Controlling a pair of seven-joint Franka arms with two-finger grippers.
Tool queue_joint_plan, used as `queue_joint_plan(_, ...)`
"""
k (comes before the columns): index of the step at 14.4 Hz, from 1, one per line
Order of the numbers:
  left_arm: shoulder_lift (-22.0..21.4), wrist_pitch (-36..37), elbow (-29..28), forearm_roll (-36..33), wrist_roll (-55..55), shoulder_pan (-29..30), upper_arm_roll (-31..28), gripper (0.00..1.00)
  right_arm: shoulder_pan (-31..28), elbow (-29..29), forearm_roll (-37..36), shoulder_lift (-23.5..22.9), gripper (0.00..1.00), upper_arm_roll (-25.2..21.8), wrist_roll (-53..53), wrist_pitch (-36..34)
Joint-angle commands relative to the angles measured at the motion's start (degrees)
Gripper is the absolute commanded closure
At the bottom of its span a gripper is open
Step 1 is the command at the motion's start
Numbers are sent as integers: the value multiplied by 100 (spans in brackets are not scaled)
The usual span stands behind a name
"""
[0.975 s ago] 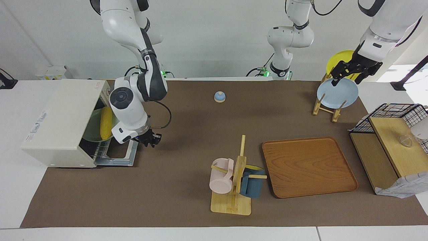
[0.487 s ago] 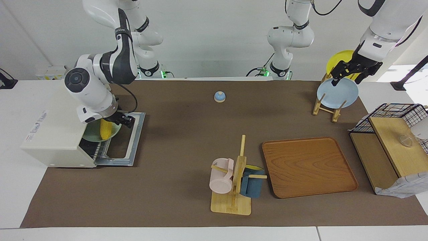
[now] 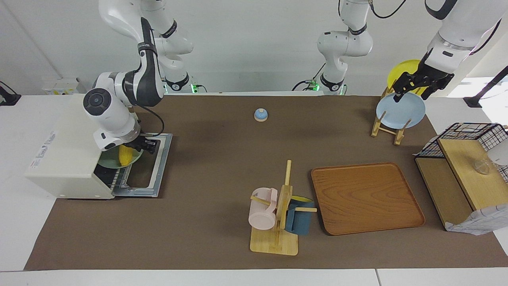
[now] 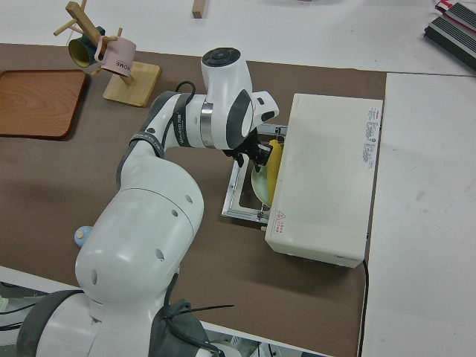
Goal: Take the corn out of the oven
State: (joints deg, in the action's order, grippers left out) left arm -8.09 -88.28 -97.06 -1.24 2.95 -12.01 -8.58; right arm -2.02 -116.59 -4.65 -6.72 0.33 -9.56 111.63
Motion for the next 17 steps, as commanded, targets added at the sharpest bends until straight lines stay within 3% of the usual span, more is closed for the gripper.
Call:
queue_joint_plan(1,-61,74,-6,-96,39,41,32,0,-70,-398,-220,198,55,46,200,289)
queue_joint_plan(5,-61,74,-6,-96,39,41,32,0,-26,-434,-571,198,72,55,270,307)
queue_joint_plan(8,-61,74,-6,-96,39,41,32,0,113,-391,-703,180,97,64,270,254)
queue_joint_plan(11,-61,74,-6,-96,39,41,32,0,421,-93,-800,119,100,64,235,45)
queue_joint_plan(15,-61,74,-6,-96,39,41,32,0,1596,1450,-730,-459,100,81,-772,-1245)
queue_joint_plan(17,-61,74,-6,-96,39,41,32,0,2369,2644,-695,-1169,100,81,-1693,-1879)
